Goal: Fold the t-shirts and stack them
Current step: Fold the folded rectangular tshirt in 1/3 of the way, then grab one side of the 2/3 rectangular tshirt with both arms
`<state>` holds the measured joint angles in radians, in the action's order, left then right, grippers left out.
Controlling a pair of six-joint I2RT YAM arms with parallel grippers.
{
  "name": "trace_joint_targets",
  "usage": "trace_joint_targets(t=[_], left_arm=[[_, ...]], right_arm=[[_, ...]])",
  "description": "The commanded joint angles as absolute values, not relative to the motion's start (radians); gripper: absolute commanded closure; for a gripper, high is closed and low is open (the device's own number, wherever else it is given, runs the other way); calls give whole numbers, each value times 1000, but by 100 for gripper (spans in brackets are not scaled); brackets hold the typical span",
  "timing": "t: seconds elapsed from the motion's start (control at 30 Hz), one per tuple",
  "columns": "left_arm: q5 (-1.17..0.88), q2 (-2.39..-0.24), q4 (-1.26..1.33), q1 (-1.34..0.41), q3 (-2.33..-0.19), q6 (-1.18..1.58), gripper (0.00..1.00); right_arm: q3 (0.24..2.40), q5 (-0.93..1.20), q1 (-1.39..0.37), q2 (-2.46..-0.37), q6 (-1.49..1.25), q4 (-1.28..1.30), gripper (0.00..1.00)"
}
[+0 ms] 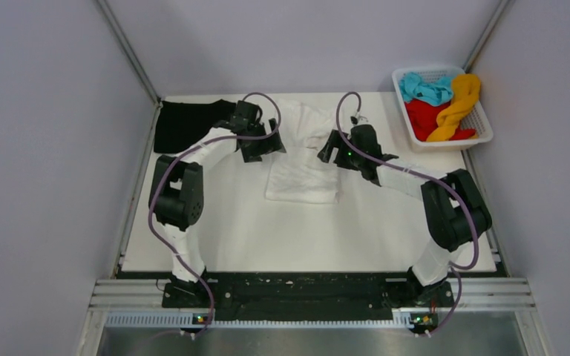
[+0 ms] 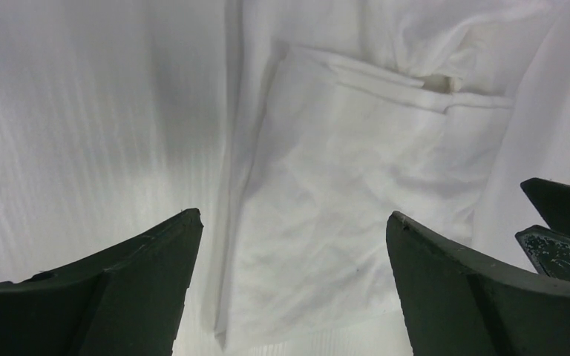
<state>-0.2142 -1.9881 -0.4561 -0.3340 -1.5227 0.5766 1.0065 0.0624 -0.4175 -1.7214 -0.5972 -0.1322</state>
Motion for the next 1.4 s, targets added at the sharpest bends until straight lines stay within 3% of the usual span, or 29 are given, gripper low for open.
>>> trace_joint_targets(t=[0.0,0.17,0.37,0.5,0.73,0.9,1.1,1.37], left_arm=[[-161,-1816,-467,-328,-1427,586,1],[-222,-1725,-398,-328,-1221,639,1],[-276,-1747,-337,-330,-1087,694,2],[-284,-1777,-312,-330,-1052,716,13],[-311,-1785,-266,-349,-983,740,50],[-273,-1771,-279,-358,-932,743,52],[-223,-1735,-316,-358,-887,742,51],[-222,-1678,-323,-374,-830,750,50]], right_arm=[[941,87,-410,-1604,-597,-117,15],[787,88,-424,-1488,-634,-39,15],[703,122,-468,-1470,-715,-43,24],[688,53,-495,-1511,-777,-47,31],[582,53,-504,-1509,-871,-117,54],[543,40,-507,-1485,-877,-110,69],[514,77,-508,-1503,-877,-149,99],[460,84,-511,-1460,-876,-155,100]])
